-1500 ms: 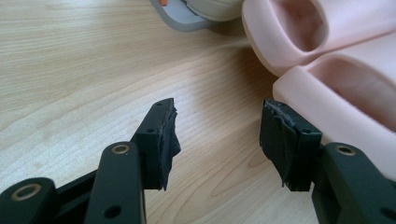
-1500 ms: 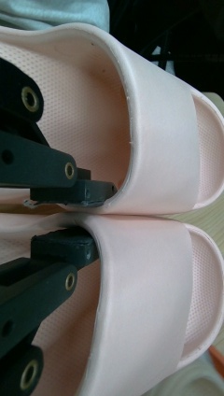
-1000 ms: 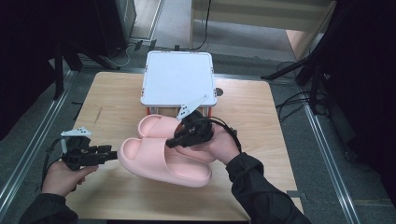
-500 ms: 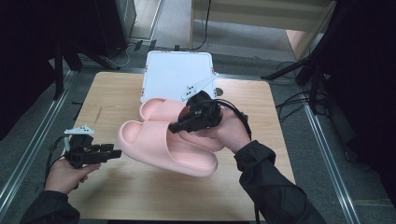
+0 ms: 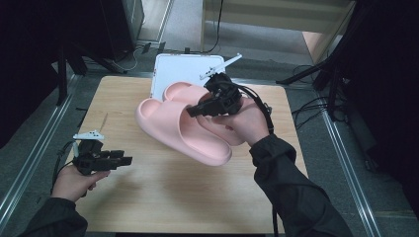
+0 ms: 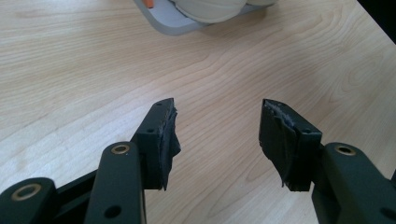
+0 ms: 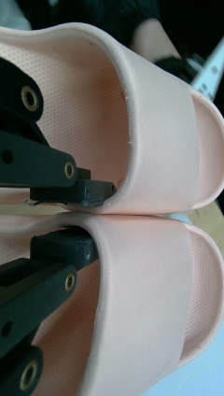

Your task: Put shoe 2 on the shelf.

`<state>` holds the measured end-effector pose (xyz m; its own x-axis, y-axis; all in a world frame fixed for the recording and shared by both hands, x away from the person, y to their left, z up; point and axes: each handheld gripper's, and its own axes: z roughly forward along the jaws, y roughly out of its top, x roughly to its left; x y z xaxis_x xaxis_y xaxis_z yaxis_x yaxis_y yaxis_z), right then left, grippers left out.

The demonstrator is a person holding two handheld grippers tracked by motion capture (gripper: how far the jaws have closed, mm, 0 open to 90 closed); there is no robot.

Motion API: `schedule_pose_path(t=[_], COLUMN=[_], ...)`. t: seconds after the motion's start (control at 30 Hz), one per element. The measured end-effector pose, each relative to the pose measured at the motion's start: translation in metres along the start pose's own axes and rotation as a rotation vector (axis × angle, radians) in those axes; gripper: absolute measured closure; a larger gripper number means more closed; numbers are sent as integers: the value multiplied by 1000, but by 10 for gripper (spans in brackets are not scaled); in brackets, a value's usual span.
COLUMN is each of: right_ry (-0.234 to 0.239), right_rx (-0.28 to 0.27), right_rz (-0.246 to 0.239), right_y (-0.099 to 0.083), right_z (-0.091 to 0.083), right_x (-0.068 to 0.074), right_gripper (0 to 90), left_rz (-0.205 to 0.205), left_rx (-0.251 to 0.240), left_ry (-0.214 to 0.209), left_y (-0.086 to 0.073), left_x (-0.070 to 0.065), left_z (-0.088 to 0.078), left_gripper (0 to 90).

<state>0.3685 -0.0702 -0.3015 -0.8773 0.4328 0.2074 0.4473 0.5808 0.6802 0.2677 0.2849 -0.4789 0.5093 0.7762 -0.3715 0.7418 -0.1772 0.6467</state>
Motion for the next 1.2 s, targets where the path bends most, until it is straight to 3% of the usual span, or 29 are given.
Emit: schedule_pose_path(t=[0.17,0.4,0.63,0.77,0.87,1.07,1.2], right_ry=[-92,-240,-389,-447,-463,-572,-621], right_rx=[-21,-38,-58,-93,-112,-107,-118], right_rz=[102,190,274,351,407,449,469], right_y=[9,26,48,60,68,86,92], right_z=[0,7,28,38,46,63,69], right_x=[-13,-27,-40,-47,-52,-62,-65], right_gripper=[781,781,780,777,774,774,773], left_rz=[8,37,22,43,53,52,45], left_rx=[6,25,49,58,64,79,80], left_ry=[-9,-33,-68,-80,-102,-120,-124], left_y=[7,18,29,34,37,42,41], left_x=[-1,-4,-6,-8,-8,-8,-7], left_z=[7,18,30,35,39,46,45], left_gripper=[470,461,459,457,456,457,448])
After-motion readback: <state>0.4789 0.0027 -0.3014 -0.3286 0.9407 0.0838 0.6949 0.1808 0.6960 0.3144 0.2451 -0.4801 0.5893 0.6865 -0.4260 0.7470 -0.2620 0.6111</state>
